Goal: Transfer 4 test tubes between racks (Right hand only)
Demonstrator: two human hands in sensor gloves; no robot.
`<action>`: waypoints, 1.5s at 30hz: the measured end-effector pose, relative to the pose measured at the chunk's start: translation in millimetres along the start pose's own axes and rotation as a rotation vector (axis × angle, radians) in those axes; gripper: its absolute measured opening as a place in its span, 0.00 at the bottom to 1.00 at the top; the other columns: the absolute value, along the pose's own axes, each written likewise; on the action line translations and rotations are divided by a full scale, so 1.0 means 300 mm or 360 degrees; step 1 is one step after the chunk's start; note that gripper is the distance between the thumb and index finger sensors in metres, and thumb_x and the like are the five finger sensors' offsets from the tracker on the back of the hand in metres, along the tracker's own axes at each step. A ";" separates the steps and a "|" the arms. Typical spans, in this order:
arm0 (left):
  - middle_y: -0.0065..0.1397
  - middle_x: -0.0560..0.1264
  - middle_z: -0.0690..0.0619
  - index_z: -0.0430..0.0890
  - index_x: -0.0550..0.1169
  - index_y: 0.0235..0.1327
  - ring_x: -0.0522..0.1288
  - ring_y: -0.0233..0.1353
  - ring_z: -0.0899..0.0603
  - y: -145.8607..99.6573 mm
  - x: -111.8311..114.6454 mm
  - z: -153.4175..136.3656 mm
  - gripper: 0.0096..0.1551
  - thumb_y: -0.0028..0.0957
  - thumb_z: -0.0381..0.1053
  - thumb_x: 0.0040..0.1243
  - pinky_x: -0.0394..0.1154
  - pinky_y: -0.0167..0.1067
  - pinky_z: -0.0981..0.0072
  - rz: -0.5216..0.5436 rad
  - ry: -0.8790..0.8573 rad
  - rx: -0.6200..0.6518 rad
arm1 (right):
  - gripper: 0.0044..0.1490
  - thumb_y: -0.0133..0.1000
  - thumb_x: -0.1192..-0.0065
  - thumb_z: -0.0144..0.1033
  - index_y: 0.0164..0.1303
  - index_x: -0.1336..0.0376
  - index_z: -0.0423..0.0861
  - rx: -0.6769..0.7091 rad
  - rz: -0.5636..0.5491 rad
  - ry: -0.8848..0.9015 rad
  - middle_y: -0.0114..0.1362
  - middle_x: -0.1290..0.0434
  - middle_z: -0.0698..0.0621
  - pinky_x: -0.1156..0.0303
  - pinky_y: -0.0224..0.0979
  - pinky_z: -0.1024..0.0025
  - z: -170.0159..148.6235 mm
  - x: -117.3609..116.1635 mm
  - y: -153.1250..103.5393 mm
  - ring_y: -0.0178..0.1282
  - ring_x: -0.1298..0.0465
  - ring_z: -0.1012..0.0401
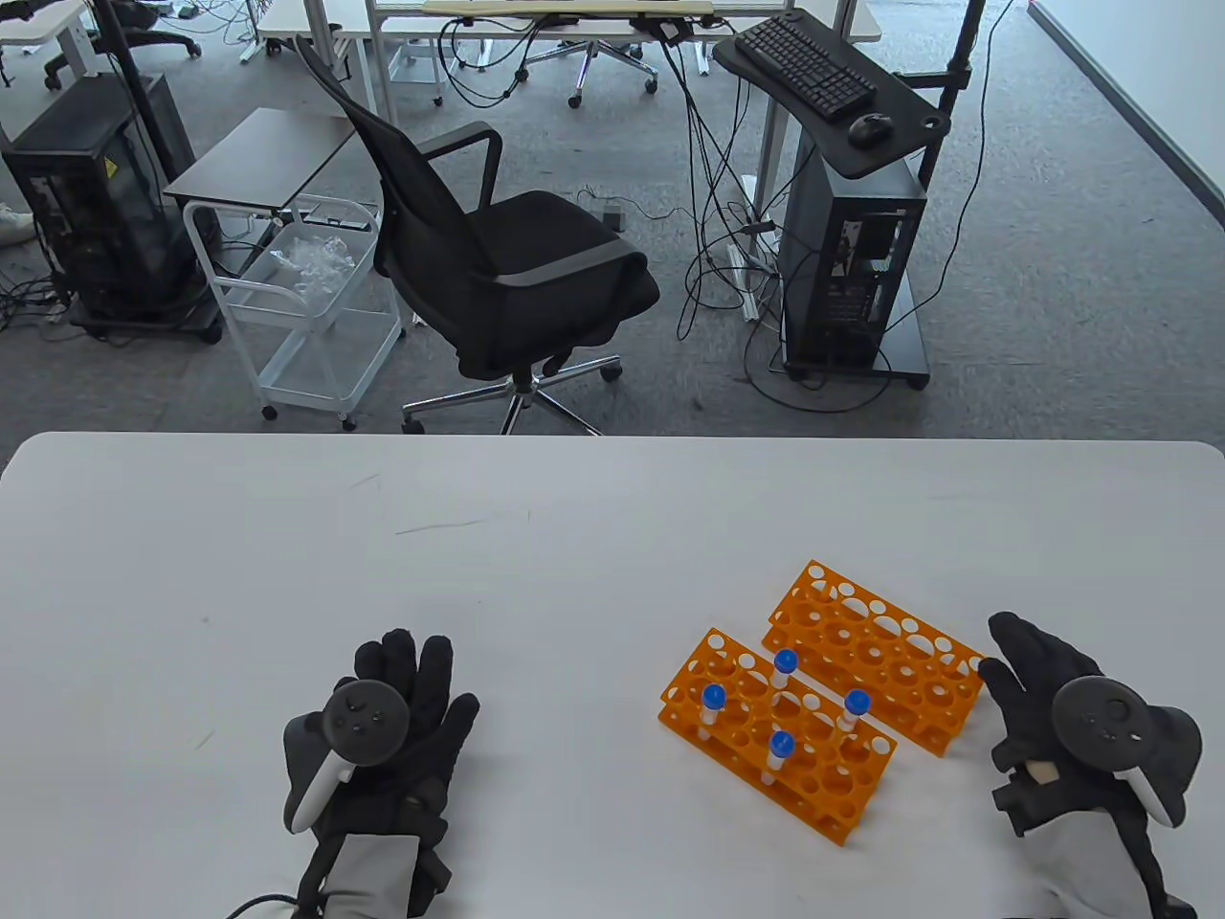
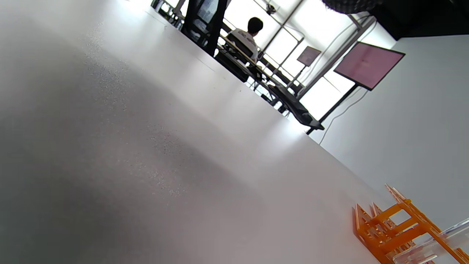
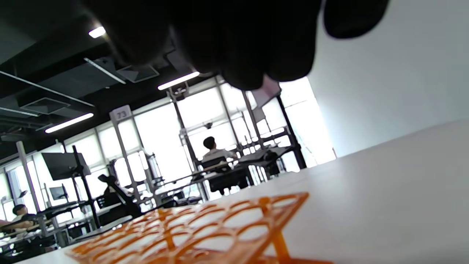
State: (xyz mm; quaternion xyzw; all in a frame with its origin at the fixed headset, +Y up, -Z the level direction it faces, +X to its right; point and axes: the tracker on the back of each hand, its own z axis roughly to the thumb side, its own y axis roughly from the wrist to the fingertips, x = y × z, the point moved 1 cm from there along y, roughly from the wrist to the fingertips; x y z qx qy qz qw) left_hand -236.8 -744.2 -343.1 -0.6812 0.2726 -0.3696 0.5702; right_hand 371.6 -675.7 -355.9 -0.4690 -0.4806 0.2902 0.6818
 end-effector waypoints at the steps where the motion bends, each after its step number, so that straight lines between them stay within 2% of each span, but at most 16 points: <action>1: 0.82 0.23 0.68 0.73 0.37 0.80 0.14 0.78 0.56 0.000 0.000 0.000 0.40 0.61 0.72 0.36 0.13 0.73 0.56 0.0001 0.0000 0.0001 | 0.35 0.55 0.39 0.44 0.73 0.36 0.44 0.0014 0.0002 -0.0009 0.75 0.28 0.40 0.40 0.71 0.34 0.011 0.002 0.005 0.73 0.31 0.41; 13: 0.82 0.23 0.68 0.73 0.37 0.80 0.14 0.78 0.56 0.005 0.004 -0.001 0.40 0.61 0.72 0.36 0.13 0.73 0.56 -0.0014 -0.0001 0.0005 | 0.34 0.56 0.38 0.42 0.72 0.35 0.44 0.0197 0.0025 0.0042 0.74 0.28 0.40 0.41 0.72 0.34 0.188 0.020 0.077 0.72 0.31 0.40; 17: 0.82 0.23 0.68 0.73 0.37 0.80 0.14 0.78 0.56 0.006 0.003 -0.006 0.40 0.61 0.72 0.36 0.13 0.73 0.56 -0.0014 -0.0018 -0.0003 | 0.33 0.55 0.37 0.41 0.72 0.35 0.44 0.0244 0.0088 0.0053 0.74 0.27 0.39 0.41 0.71 0.34 0.265 0.015 0.101 0.71 0.30 0.40; 27: 0.82 0.23 0.68 0.73 0.37 0.80 0.14 0.78 0.56 0.005 -0.002 -0.002 0.40 0.61 0.72 0.36 0.13 0.73 0.56 -0.0008 -0.0035 0.0016 | 0.32 0.54 0.34 0.39 0.69 0.33 0.44 0.0381 0.0227 0.0115 0.71 0.25 0.39 0.41 0.71 0.33 0.455 -0.044 0.143 0.70 0.29 0.40; 32: 0.82 0.23 0.68 0.73 0.37 0.80 0.14 0.78 0.56 0.005 -0.003 -0.003 0.40 0.61 0.73 0.36 0.13 0.73 0.56 -0.0002 -0.0045 0.0024 | 0.32 0.54 0.34 0.39 0.69 0.32 0.44 0.0411 0.0319 0.0084 0.71 0.25 0.39 0.41 0.71 0.33 0.497 -0.098 0.146 0.70 0.28 0.40; 45: 0.82 0.23 0.68 0.73 0.37 0.80 0.14 0.78 0.56 0.005 -0.001 -0.004 0.40 0.61 0.73 0.36 0.13 0.73 0.56 -0.0012 -0.0052 0.0021 | 0.34 0.54 0.34 0.41 0.70 0.33 0.43 0.0423 0.0483 0.0038 0.72 0.26 0.39 0.42 0.72 0.33 0.510 -0.212 0.130 0.70 0.29 0.39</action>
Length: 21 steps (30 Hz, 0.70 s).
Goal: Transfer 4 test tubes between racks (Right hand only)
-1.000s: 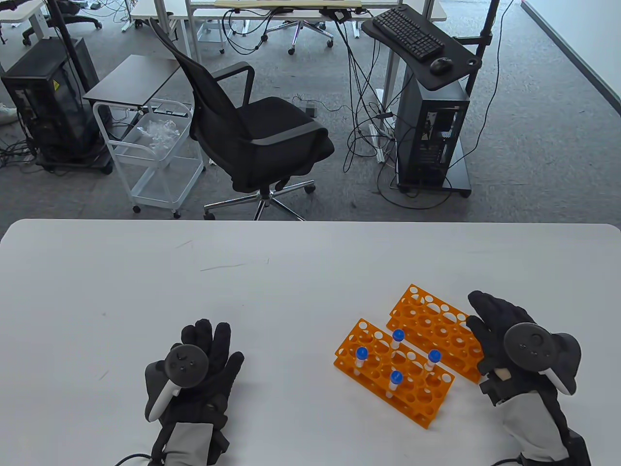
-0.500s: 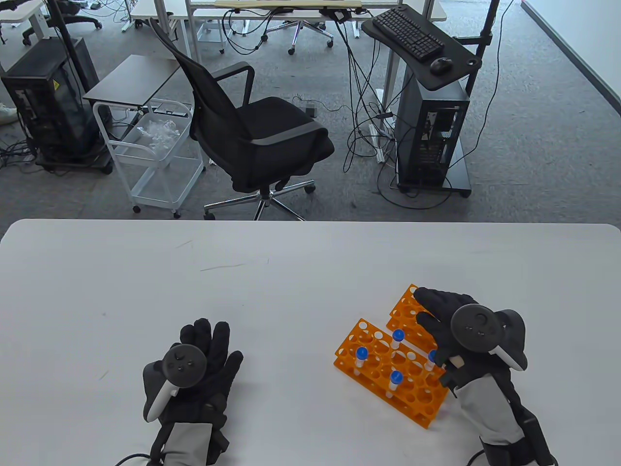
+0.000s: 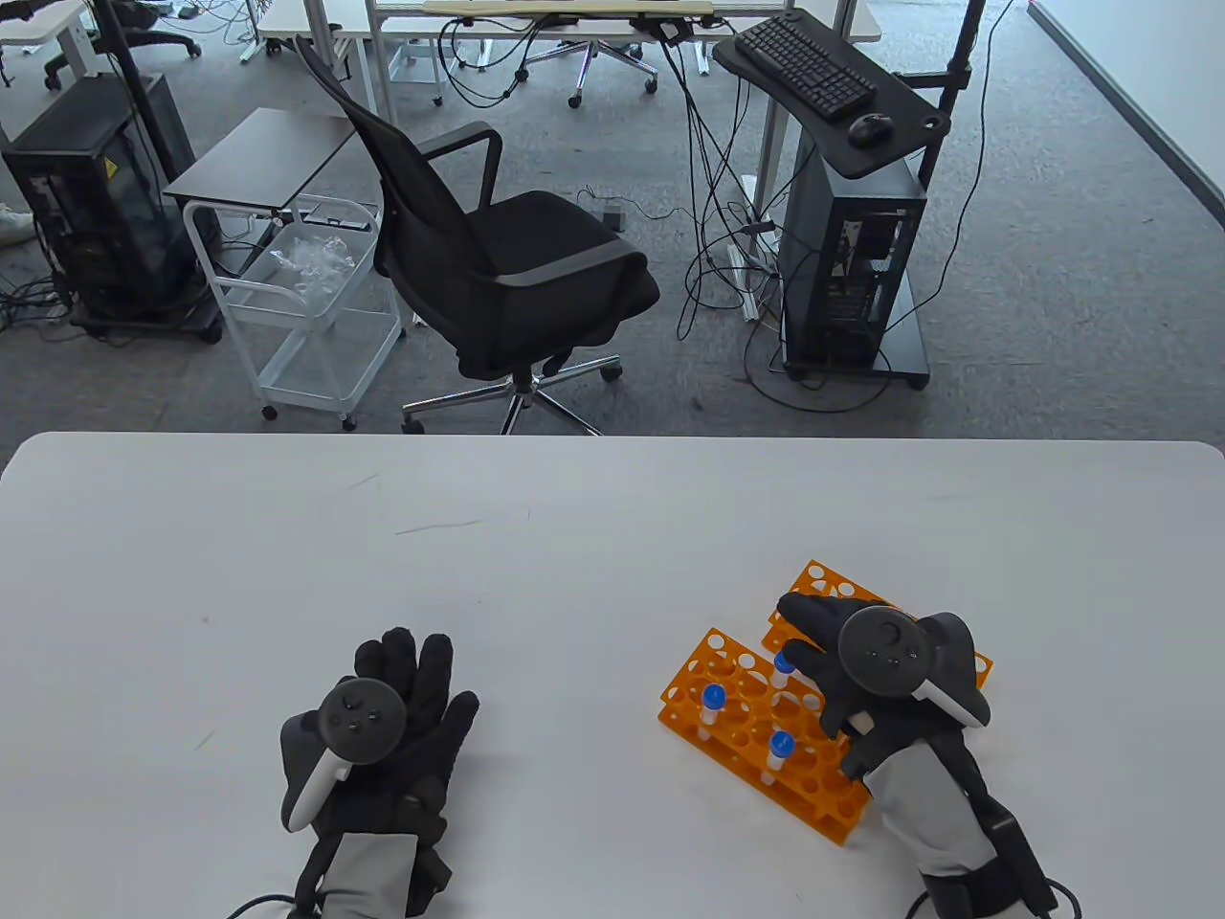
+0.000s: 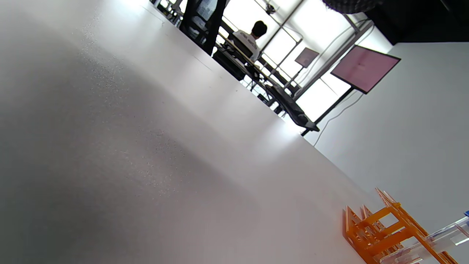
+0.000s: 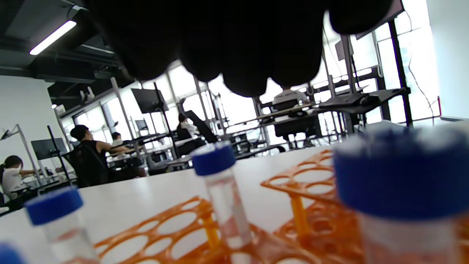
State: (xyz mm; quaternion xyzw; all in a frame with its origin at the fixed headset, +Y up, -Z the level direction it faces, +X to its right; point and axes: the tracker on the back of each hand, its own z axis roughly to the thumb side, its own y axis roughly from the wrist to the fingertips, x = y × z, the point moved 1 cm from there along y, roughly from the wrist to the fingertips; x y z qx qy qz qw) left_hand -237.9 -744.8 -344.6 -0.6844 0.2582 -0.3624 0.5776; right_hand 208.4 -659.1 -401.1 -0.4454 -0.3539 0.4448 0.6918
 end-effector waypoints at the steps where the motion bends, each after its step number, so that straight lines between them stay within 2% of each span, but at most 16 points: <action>1: 0.82 0.23 0.68 0.73 0.37 0.80 0.14 0.78 0.56 0.000 0.000 0.000 0.40 0.61 0.73 0.36 0.13 0.73 0.56 -0.0001 0.0002 0.0001 | 0.34 0.54 0.34 0.41 0.71 0.33 0.43 -0.0003 0.0018 -0.0007 0.72 0.26 0.39 0.42 0.72 0.33 0.000 -0.009 0.003 0.70 0.29 0.39; 10: 0.82 0.23 0.68 0.73 0.37 0.80 0.14 0.78 0.56 0.001 0.002 -0.001 0.40 0.61 0.73 0.36 0.13 0.73 0.56 -0.0012 -0.0003 -0.0002 | 0.35 0.53 0.34 0.41 0.71 0.34 0.44 -0.0020 0.0152 -0.0057 0.73 0.26 0.39 0.42 0.72 0.33 0.000 -0.071 0.019 0.71 0.30 0.39; 21: 0.82 0.23 0.68 0.73 0.37 0.80 0.14 0.78 0.56 0.003 0.003 0.000 0.40 0.61 0.73 0.36 0.13 0.73 0.56 -0.0018 0.0004 0.0006 | 0.32 0.53 0.34 0.39 0.68 0.32 0.44 -0.0010 0.0190 -0.0102 0.70 0.24 0.39 0.41 0.71 0.33 0.007 -0.109 0.028 0.68 0.28 0.40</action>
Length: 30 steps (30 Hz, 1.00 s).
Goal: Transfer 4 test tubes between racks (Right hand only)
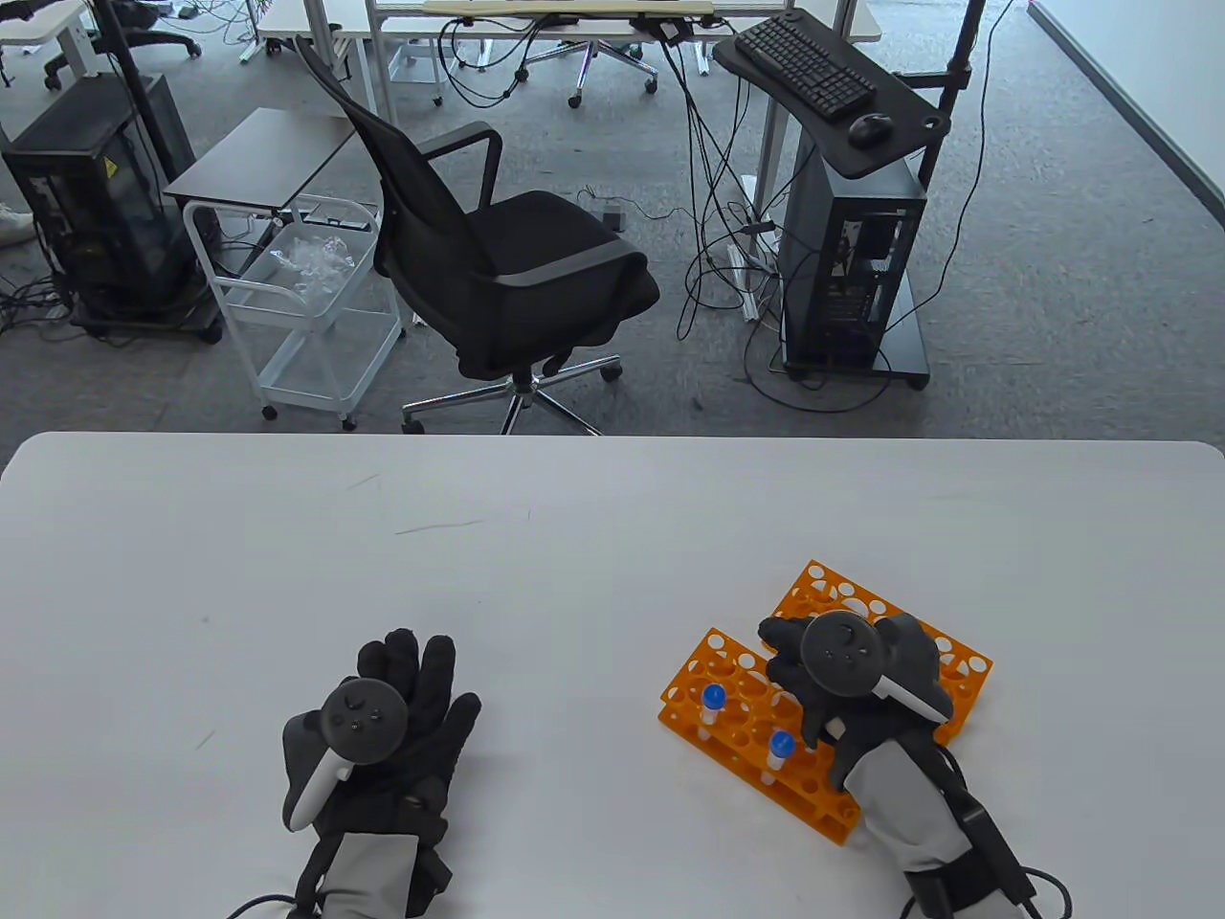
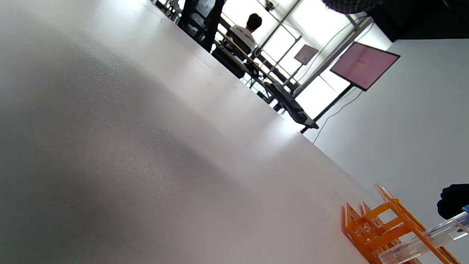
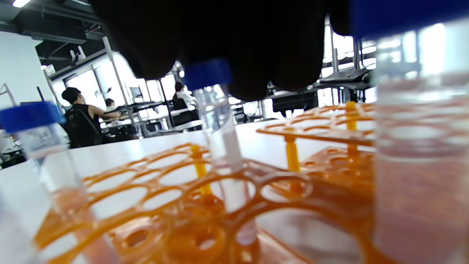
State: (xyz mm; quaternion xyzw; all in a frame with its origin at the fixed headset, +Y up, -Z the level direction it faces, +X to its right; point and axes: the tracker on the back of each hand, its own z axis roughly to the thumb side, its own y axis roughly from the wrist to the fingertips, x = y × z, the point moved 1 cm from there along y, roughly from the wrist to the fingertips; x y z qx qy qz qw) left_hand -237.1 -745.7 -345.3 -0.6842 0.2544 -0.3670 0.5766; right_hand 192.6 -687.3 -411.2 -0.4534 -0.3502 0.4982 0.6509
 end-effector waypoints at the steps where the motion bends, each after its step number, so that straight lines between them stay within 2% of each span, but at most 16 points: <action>1: 0.82 0.23 0.68 0.73 0.37 0.80 0.14 0.78 0.56 0.000 0.001 0.000 0.40 0.61 0.72 0.36 0.14 0.73 0.56 -0.0002 0.0001 0.0001 | 0.31 0.53 0.34 0.39 0.68 0.32 0.44 -0.0002 0.0002 0.0000 0.70 0.24 0.39 0.41 0.71 0.33 -0.002 -0.005 0.001 0.68 0.27 0.40; 20: 0.82 0.23 0.68 0.72 0.37 0.80 0.14 0.78 0.56 0.001 0.003 0.001 0.40 0.61 0.72 0.36 0.14 0.73 0.56 -0.0004 -0.0002 0.0010 | 0.30 0.53 0.33 0.36 0.65 0.30 0.43 -0.0003 -0.0019 0.0024 0.65 0.21 0.40 0.38 0.69 0.34 -0.008 -0.014 0.004 0.64 0.24 0.41; 30: 0.82 0.23 0.68 0.72 0.37 0.80 0.14 0.78 0.56 0.001 0.006 0.003 0.40 0.61 0.72 0.36 0.14 0.73 0.56 -0.0006 0.0006 0.0017 | 0.29 0.53 0.33 0.36 0.65 0.30 0.43 0.0015 -0.0147 0.0102 0.65 0.21 0.40 0.38 0.69 0.35 -0.005 0.052 -0.023 0.63 0.24 0.41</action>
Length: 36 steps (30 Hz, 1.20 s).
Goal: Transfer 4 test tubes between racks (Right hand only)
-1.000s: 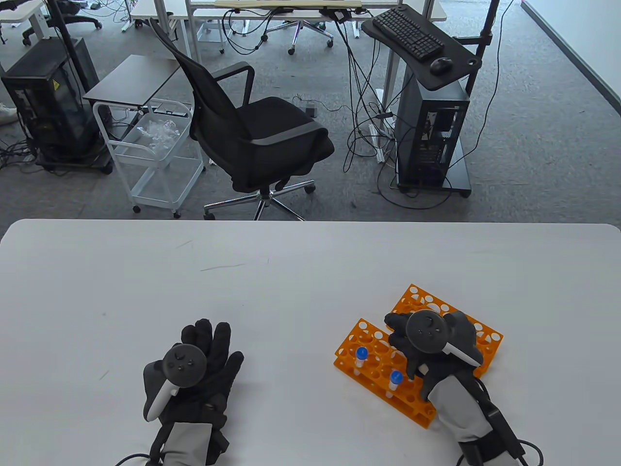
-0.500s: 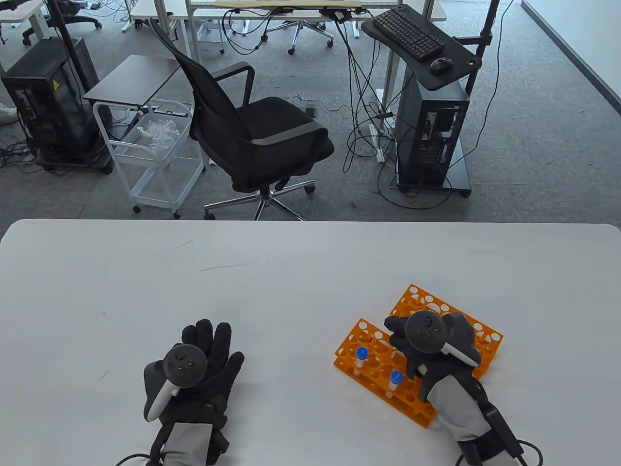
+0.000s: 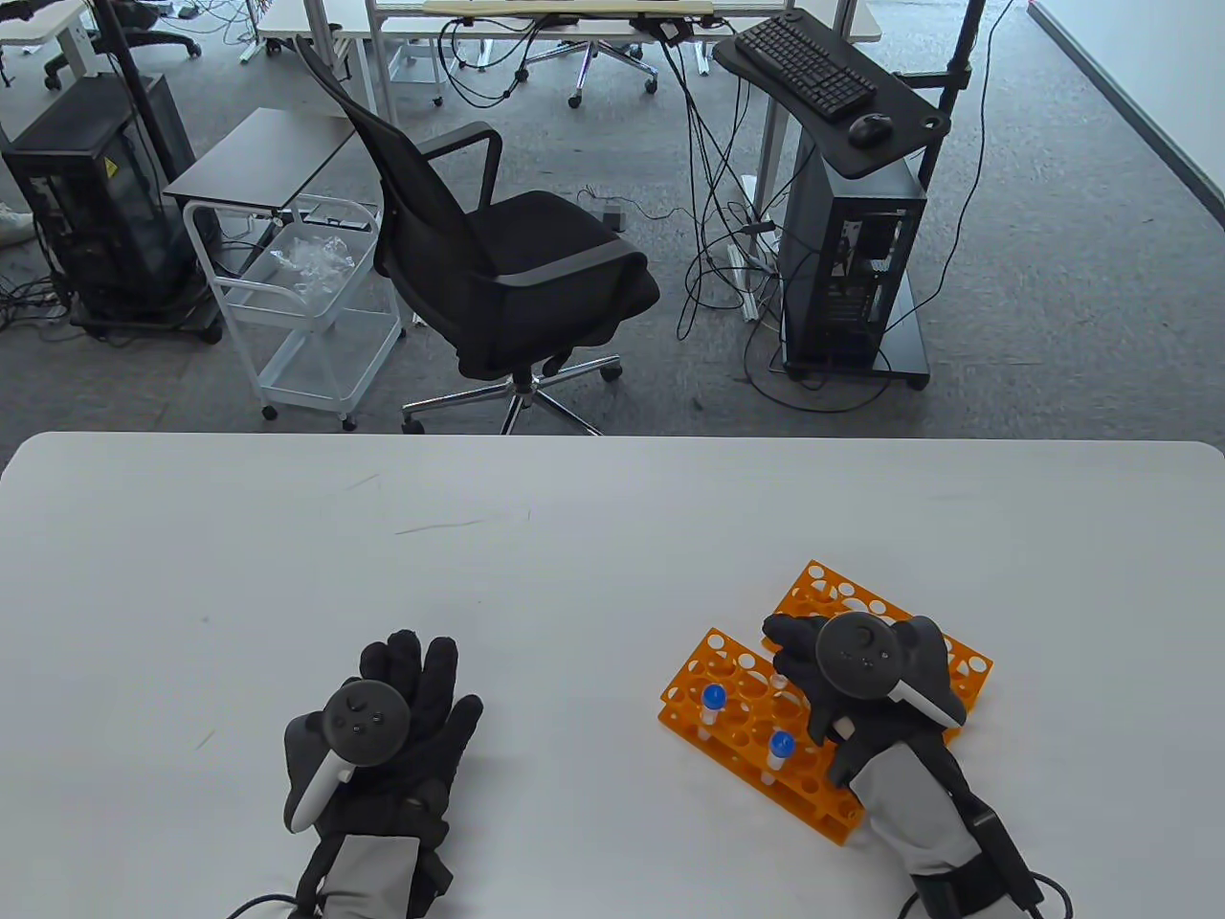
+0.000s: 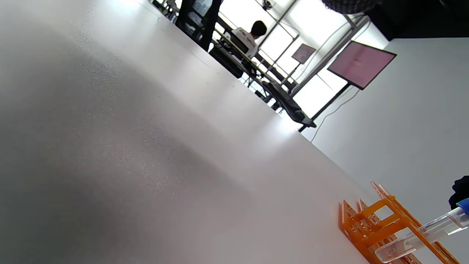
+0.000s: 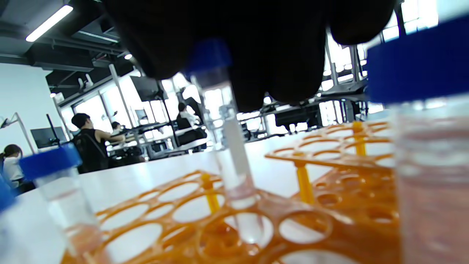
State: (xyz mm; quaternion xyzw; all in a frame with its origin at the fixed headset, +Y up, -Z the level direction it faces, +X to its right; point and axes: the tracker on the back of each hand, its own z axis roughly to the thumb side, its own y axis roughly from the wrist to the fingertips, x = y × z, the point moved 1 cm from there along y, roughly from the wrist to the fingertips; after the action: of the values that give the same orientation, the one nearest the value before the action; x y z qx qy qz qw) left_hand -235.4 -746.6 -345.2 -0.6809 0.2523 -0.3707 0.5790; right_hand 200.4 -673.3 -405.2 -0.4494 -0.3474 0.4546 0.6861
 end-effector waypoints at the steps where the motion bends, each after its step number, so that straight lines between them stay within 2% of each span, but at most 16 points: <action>1: 0.82 0.23 0.68 0.72 0.37 0.80 0.14 0.78 0.56 0.000 0.001 0.001 0.40 0.61 0.72 0.36 0.14 0.73 0.56 -0.0004 0.0005 0.0000 | 0.29 0.53 0.33 0.36 0.65 0.30 0.43 0.0002 -0.0010 0.0003 0.65 0.21 0.40 0.38 0.69 0.35 -0.001 0.007 -0.003 0.63 0.24 0.41; 21: 0.82 0.23 0.68 0.72 0.37 0.80 0.14 0.79 0.55 -0.001 0.009 0.003 0.40 0.61 0.72 0.36 0.14 0.73 0.56 -0.0021 0.0008 0.0002 | 0.29 0.53 0.33 0.36 0.65 0.30 0.43 0.0015 -0.0175 0.0098 0.64 0.20 0.41 0.38 0.68 0.35 -0.012 0.099 -0.038 0.62 0.24 0.41; 36: 0.82 0.23 0.68 0.72 0.37 0.80 0.14 0.79 0.55 -0.001 0.009 0.003 0.40 0.61 0.72 0.36 0.14 0.73 0.56 -0.0021 0.0008 0.0002 | 0.29 0.53 0.33 0.37 0.64 0.29 0.43 -0.0070 -0.0314 0.0155 0.64 0.20 0.41 0.37 0.68 0.35 -0.075 0.186 -0.070 0.62 0.24 0.41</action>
State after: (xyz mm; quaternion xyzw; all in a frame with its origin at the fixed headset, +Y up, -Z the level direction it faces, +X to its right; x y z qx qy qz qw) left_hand -233.1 -748.1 -344.5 -0.6813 0.2491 -0.3764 0.5763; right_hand 246.2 -631.7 -389.9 -0.4495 -0.3662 0.3548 0.7335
